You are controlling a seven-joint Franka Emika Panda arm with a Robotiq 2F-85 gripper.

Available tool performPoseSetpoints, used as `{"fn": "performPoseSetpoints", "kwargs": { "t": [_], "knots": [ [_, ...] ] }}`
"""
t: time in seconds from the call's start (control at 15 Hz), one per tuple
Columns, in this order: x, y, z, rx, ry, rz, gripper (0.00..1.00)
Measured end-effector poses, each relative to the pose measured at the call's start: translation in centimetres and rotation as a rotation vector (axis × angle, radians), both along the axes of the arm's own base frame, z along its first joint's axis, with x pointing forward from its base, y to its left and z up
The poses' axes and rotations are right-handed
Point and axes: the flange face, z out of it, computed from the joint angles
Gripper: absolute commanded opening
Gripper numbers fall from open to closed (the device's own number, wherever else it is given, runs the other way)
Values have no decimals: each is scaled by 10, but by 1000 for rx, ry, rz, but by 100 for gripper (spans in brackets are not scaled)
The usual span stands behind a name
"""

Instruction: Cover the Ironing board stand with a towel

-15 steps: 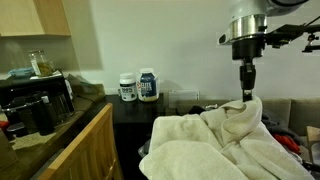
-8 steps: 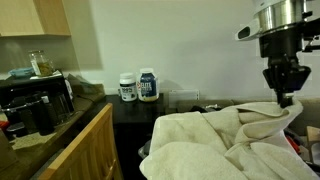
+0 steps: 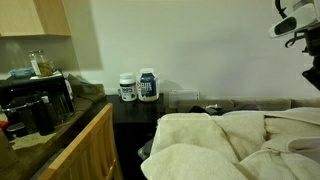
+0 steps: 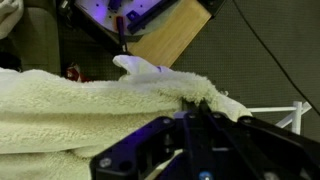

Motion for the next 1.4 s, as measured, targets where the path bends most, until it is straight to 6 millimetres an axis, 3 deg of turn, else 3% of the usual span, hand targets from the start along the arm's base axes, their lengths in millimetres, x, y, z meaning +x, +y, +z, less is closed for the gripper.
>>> {"fn": "performPoseSetpoints", "kwargs": {
  "t": [0.47,0.53,0.6,0.87,1.13,1.27,1.4],
  "knots": [
    [-47,13,1,-5,49,129,1],
    [-51,13,1,-6,48,137,10],
    [-54,13,0,-8,46,141,31],
    [-52,12,4,13,7,128,55],
    [-21,0,12,97,-137,32,81],
    [-1,-17,12,118,-198,-31,94],
    [19,-36,9,126,-245,-92,100]
  ]
}}
